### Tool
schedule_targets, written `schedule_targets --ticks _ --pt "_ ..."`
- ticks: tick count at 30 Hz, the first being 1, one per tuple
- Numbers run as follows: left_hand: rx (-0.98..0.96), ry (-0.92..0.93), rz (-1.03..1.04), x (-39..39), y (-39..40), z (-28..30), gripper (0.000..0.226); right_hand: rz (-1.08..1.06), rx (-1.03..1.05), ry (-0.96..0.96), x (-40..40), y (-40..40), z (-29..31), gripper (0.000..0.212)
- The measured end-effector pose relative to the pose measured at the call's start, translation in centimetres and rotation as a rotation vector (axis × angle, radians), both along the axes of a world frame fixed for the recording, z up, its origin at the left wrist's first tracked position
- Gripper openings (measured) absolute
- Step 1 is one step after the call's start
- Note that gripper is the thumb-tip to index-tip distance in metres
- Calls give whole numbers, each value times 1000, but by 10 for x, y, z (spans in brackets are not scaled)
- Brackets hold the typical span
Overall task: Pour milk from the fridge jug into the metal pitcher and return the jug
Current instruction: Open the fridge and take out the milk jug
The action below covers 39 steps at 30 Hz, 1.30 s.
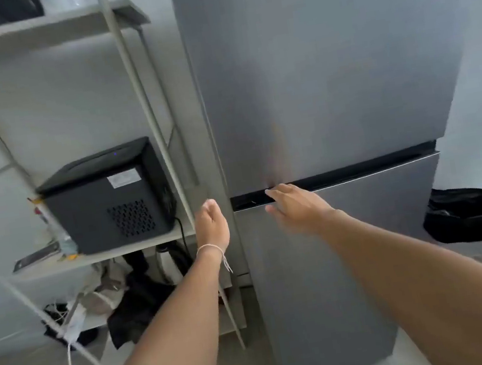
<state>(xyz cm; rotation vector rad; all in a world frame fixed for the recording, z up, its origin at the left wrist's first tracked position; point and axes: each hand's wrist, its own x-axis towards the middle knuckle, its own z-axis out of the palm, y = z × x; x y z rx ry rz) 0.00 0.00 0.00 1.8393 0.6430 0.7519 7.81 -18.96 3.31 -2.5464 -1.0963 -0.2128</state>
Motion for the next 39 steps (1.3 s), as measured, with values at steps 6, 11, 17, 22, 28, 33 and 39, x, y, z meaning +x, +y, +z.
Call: schedule_targets --ticks 6,11,17,22,28,33,39 --pt "-93 146 -194 41 23 -26 58 -201 104 -175 23 52 -23 52" --pt "-80 14 -137 66 29 -30 39 -395 430 -174 23 74 -38 72" --pt "-100 -28 -210 77 38 -39 38 -406 508 -132 24 82 -44 73" --pt "-206 -80 -70 71 17 -49 44 -403 509 -73 24 79 -46 79" --pt "-259 -57 -54 62 10 -54 48 -407 523 6 20 79 -44 81" --pt "-222 46 -176 60 25 -54 53 -430 542 21 18 80 -46 80" --pt "-232 4 -186 34 3 -59 42 -485 497 -76 -4 66 -47 70"
